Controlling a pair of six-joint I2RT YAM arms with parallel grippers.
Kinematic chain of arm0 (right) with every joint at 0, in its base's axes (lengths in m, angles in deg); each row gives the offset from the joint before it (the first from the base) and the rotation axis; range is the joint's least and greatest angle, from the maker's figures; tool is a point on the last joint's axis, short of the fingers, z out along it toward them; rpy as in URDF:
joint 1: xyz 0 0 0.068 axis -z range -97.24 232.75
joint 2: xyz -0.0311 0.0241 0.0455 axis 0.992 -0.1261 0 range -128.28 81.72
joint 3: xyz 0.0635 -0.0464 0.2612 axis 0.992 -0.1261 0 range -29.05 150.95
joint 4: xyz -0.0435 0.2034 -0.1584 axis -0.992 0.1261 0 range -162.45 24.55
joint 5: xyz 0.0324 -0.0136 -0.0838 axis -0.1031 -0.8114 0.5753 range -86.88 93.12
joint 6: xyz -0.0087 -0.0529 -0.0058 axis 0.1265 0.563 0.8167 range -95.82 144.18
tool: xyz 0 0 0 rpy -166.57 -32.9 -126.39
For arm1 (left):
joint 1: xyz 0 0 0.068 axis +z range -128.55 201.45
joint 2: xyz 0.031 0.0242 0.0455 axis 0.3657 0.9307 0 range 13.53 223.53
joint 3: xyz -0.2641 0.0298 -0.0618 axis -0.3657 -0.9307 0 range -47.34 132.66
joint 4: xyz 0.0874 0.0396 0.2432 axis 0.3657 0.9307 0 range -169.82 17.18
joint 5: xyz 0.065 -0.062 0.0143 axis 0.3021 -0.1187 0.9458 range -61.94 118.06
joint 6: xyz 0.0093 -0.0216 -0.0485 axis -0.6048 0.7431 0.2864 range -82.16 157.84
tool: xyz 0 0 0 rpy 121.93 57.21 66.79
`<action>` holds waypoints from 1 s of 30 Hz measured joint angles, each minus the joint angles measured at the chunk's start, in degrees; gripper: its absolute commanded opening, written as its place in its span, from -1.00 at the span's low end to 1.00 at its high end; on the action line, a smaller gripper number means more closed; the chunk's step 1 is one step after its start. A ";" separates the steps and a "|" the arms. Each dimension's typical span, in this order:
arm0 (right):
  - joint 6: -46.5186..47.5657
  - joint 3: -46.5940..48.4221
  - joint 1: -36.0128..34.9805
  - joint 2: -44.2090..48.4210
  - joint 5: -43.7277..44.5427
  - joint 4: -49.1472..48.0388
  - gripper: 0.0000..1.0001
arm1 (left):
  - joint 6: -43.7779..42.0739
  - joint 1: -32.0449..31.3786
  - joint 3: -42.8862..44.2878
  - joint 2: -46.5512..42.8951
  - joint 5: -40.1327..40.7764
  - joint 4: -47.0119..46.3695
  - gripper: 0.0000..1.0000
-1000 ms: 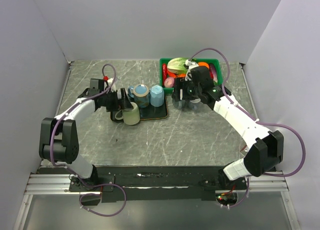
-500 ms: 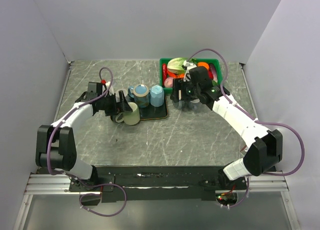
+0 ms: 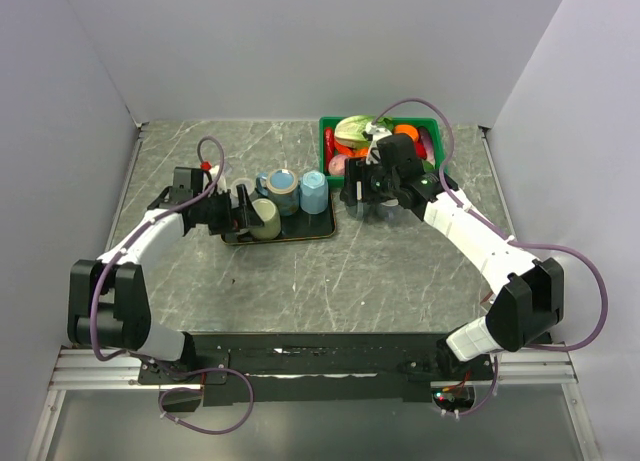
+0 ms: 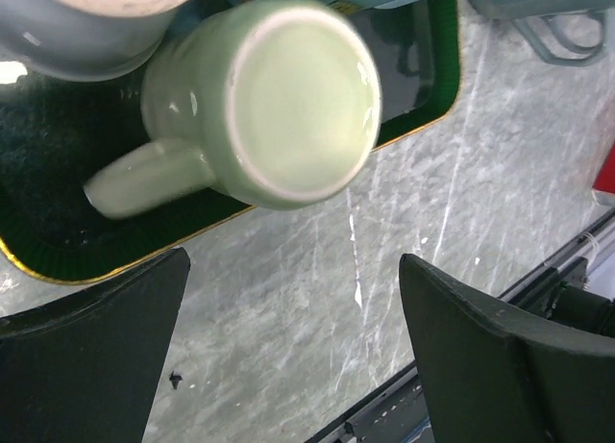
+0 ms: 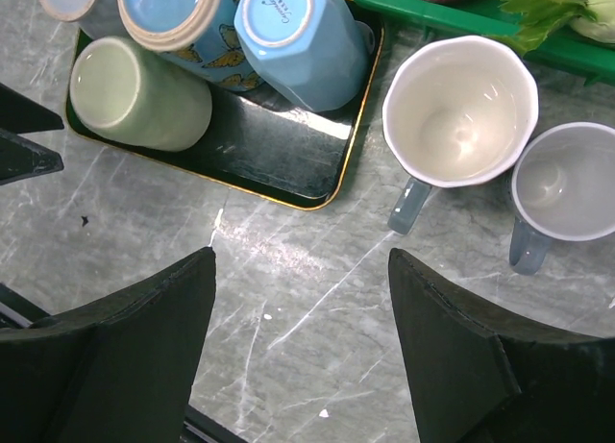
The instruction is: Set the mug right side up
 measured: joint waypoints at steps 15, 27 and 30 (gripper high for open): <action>-0.02 -0.92 0.00 0.00 0.00 -0.02 0.56 | -9.79 -8.55 1.27 0.68 15.87 0.07 0.93; 0.63 -0.92 0.00 0.00 0.46 1.11 0.55 | -21.20 -8.63 6.60 4.37 19.54 -0.02 0.81; 1.07 -0.90 0.00 -0.07 0.74 1.49 0.55 | -21.40 -8.76 6.64 5.07 18.99 -0.35 0.77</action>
